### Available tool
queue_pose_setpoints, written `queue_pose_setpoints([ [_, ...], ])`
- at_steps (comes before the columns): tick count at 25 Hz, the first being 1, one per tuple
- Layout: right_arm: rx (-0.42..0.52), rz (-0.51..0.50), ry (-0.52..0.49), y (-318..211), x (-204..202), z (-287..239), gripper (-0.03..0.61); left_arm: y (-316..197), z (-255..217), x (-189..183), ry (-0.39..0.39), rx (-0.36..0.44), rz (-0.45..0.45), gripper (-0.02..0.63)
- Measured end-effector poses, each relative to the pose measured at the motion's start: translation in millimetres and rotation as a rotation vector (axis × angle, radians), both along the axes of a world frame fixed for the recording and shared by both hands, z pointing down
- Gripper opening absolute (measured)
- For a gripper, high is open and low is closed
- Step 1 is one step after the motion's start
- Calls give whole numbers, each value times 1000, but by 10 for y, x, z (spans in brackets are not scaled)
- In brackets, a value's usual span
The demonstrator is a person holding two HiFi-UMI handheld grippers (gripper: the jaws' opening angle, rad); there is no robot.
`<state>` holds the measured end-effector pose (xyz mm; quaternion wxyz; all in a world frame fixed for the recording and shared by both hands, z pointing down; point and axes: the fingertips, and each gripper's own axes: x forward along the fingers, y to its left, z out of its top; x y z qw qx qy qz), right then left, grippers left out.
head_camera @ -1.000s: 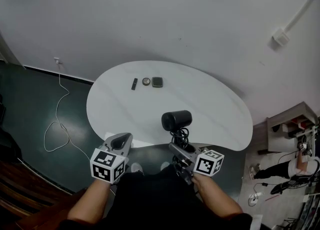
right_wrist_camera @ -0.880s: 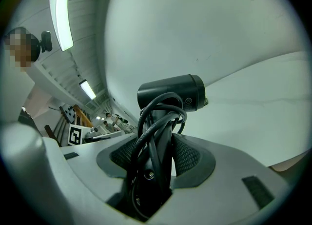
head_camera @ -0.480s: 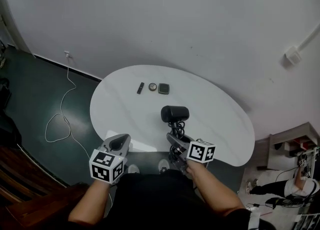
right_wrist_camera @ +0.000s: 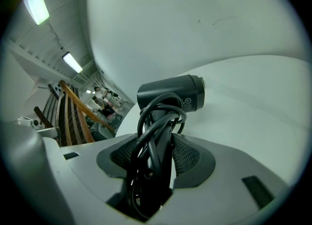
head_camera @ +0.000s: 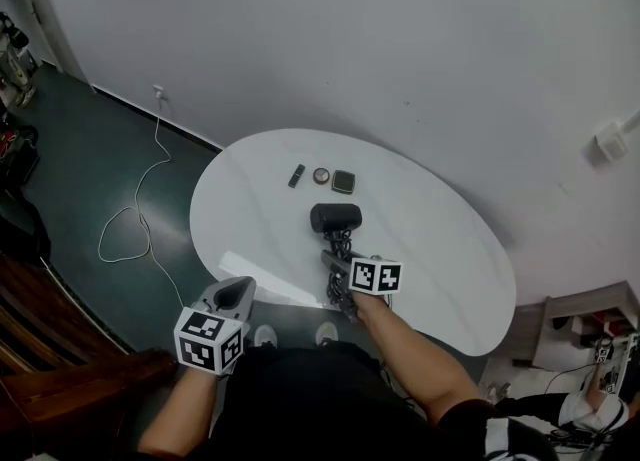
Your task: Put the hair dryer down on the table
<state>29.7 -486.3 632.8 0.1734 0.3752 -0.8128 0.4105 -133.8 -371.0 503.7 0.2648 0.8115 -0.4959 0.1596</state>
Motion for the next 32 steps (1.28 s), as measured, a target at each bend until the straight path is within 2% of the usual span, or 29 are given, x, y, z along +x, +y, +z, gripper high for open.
queue_pose_setpoints([
  [8, -5, -4, 151, -421, -262, 360, 196, 99, -84, -245, -28, 6, -108, 11],
  [13, -22, -23, 178, -527, -393, 468, 196, 181, -93, -381, -33, 4, -165, 11],
  [18, 3, -46, 233, -591, -440, 532, 196, 198, -88, -485, -36, 0, -206, 11],
  [25, 0, -69, 249, -605, -482, 597, 196, 112, -107, -496, -35, 9, -212, 11],
  [32, -19, -132, 254, -521, -488, 612, 221, -39, -116, -382, -32, 16, -170, 11],
])
